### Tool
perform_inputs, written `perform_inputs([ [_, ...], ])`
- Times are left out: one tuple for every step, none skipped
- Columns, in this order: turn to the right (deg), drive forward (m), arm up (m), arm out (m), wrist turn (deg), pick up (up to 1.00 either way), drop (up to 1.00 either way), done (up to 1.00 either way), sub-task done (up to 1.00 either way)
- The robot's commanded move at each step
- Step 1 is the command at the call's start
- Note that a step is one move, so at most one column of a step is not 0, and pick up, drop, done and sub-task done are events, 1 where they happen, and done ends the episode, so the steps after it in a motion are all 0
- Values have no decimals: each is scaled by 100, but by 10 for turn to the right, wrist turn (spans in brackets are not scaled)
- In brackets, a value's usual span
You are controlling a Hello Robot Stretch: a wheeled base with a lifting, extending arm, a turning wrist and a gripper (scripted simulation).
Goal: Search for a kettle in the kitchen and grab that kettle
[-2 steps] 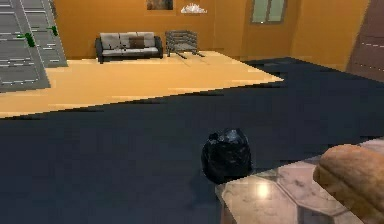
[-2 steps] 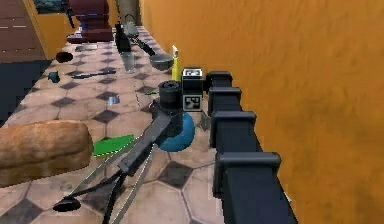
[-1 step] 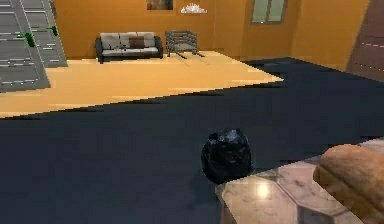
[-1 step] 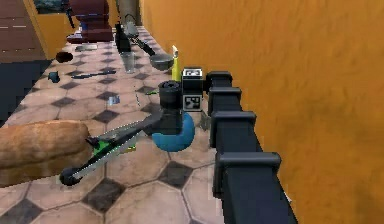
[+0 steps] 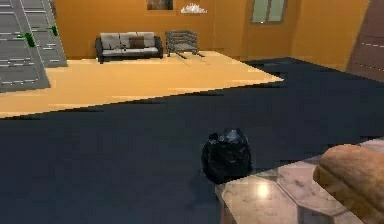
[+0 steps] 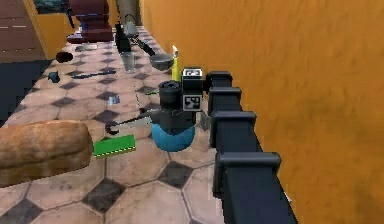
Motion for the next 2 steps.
perform_inputs([
  [0,0,0,0,330,0,0,0,0],
  [0,0,0,0,0,100,0,0,0],
])
